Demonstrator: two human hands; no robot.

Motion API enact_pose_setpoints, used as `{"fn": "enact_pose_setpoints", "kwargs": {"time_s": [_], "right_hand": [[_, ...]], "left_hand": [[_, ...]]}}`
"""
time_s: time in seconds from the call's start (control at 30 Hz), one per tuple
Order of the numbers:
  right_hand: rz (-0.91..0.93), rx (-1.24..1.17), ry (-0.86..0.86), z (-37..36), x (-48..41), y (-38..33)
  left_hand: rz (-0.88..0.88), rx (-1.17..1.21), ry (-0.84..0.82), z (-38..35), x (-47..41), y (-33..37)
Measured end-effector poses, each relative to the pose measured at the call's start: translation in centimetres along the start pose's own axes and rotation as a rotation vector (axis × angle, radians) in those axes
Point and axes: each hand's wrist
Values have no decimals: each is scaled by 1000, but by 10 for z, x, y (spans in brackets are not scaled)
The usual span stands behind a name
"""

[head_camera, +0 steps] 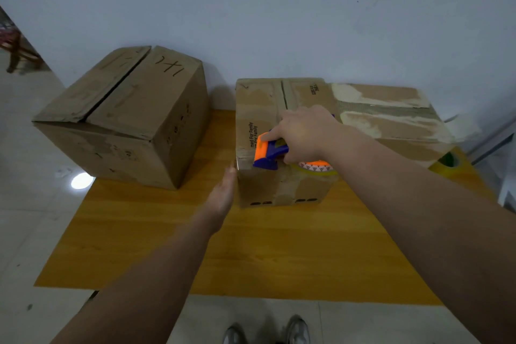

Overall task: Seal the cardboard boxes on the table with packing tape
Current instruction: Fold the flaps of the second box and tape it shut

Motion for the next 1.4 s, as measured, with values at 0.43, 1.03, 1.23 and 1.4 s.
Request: {"fn": "enact_pose_setpoints", "kwargs": {"time_s": [0.43, 1.03, 1.23, 1.4], "right_hand": [[10, -11, 5, 1, 0, 0], [33, 61, 38, -4, -1, -1], [66, 223, 52, -5, 12, -6], [55, 216, 65, -11, 60, 31]], "left_hand": [[-627, -619, 82, 37, -27, 33], [-815, -829, 349, 27, -6, 28], [-646, -992, 432, 12, -2, 14], [-623, -1016, 499, 15, 0, 16]]}}
Point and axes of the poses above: each hand's wrist, its own x-axis away from the middle knuckle, its own z-axis out of the back of the hand, y = z × x, and after that the axes turned 12 degrees about z, right-handed
